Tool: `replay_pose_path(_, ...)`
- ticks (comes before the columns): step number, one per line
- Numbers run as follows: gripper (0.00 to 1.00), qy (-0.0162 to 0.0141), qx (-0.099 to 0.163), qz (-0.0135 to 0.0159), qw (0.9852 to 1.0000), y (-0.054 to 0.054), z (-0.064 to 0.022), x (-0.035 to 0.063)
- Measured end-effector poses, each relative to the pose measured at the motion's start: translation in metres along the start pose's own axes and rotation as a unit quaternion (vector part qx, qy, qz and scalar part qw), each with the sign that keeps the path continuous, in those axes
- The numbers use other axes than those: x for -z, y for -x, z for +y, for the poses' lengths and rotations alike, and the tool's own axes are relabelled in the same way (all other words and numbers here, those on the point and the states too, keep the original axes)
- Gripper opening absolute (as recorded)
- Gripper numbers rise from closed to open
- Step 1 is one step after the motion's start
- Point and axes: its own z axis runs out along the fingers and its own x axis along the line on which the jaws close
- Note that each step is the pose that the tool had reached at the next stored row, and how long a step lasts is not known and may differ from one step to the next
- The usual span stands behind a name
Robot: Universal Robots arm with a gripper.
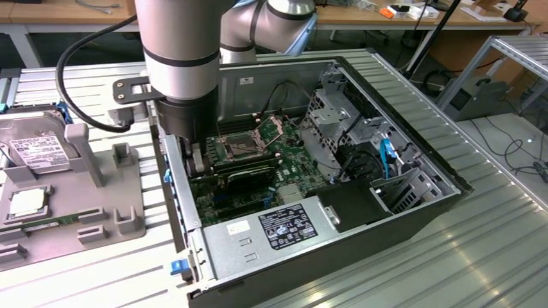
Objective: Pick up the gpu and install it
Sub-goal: 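Press down on the gpu until it lock into place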
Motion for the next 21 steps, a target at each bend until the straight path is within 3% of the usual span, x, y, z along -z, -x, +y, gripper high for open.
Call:
replay_pose_path(13, 0.11, 0.0002, 0.0, 0.0, 1.0, -0.001, -0.0001, -0.0016)
replay_pose_path(21, 0.11, 0.0005, 0.0, 0.0, 1.0, -0.001, -0.0129, -0.0031)
